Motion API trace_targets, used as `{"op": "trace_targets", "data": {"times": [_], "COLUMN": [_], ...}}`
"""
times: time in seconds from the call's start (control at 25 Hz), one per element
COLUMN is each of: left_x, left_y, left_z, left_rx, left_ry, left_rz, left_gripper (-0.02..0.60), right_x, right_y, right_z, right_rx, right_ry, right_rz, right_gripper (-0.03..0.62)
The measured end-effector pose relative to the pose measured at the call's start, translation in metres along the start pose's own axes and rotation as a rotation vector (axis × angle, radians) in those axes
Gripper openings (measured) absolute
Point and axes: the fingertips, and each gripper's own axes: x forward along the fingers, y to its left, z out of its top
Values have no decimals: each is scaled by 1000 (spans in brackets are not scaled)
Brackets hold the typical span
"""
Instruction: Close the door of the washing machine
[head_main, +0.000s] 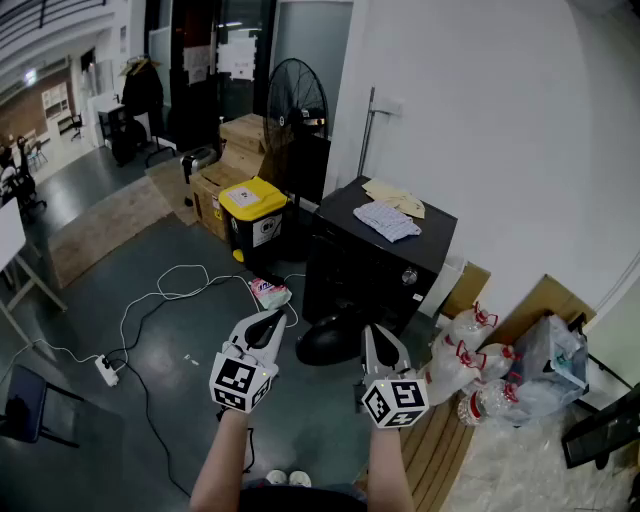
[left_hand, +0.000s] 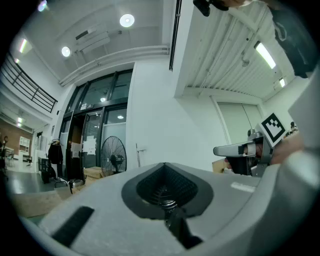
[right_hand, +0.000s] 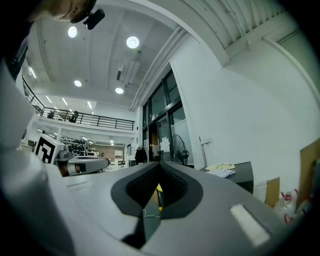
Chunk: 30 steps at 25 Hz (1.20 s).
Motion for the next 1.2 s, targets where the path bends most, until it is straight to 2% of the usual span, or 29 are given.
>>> {"op": "trace_targets", "data": {"times": [0.6, 0.76, 0.88, 0.92, 1.12, 1.2], "left_x": [5, 5, 1, 0, -3, -5], "left_y": [6, 5, 5, 6, 8, 9], "left_z": [-11, -26, -32, -33, -35, -38], "left_rx": [-16, -35, -69, -79, -103, -104], "left_ry": [11, 45, 40, 36, 20, 21], "left_rz": [-4, -23, -34, -39, -59, -61], "left_gripper": [0, 0, 0, 16, 206, 256], "right_x": [10, 10, 9, 9, 8, 8], "right_y": [1, 3, 4, 3, -1, -2], "right_z": [-2, -9, -14, -15, -19, -21], "right_rx": [21, 51, 48, 49, 61, 66], "right_ry": [-11, -14, -7, -6, -2, -2], "right_rz": [5, 17, 12, 9, -6, -9], "right_gripper": [9, 11, 11, 11, 11, 11]}}
